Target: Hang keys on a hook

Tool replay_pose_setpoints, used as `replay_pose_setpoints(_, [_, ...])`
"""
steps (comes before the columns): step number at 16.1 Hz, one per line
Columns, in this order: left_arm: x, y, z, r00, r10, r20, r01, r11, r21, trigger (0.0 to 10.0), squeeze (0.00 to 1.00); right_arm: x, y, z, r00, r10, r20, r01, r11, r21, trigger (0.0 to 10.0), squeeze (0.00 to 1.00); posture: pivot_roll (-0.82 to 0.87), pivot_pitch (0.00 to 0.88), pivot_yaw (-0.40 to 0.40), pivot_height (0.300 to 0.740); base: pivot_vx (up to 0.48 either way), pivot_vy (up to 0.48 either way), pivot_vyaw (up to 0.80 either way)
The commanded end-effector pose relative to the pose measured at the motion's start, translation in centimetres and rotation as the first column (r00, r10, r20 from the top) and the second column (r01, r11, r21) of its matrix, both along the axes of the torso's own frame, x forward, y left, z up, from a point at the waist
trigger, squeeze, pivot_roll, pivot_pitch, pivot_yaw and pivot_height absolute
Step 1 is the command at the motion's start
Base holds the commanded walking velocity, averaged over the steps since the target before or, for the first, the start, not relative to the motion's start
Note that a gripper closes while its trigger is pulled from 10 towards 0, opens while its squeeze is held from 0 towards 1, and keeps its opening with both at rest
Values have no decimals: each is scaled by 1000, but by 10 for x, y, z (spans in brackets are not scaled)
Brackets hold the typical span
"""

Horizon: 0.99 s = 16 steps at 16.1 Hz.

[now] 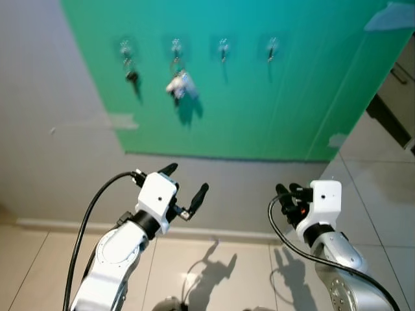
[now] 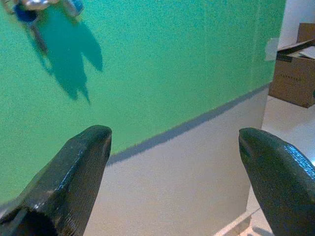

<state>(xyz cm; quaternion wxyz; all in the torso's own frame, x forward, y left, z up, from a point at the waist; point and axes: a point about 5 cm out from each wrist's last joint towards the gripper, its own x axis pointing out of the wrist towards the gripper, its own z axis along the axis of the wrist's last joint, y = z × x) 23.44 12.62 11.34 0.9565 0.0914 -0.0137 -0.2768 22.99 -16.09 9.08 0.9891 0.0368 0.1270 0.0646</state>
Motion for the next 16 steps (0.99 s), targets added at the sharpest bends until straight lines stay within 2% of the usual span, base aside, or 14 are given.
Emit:
replay_pose_setpoints(1, [0, 0, -1, 1000, -2, -8, 2, 1000, 4, 10000, 0, -1, -1, 0, 1000, -5, -9, 5, 1000, -4, 10000, 0, -36, 0, 32, 740, -304, 0, 0])
replay_pose_setpoints(3, [0, 1, -1, 1000, -1, -7, 1, 1000, 4, 10000, 0, -1, -1, 0, 1000, -4, -10, 4, 1000, -6, 10000, 0, -36, 0, 31, 740, -287, 0, 0])
replay_pose_setpoints(7, [1, 2, -1, 1000, 10, -8, -10, 1000, 3, 10000, 0, -1, -1, 0, 1000, -2, -9, 2, 1000, -4, 10000, 0, -37, 0, 30, 740, 0, 0, 0])
replay_pose_setpoints(16, [2, 5, -2, 1000, 20, -7, -20, 1000, 7, 10000, 0, 0, 0, 1, 1000, 8, -5, -8, 1000, -7, 10000, 0, -36, 0, 25, 740, 0, 445, 0])
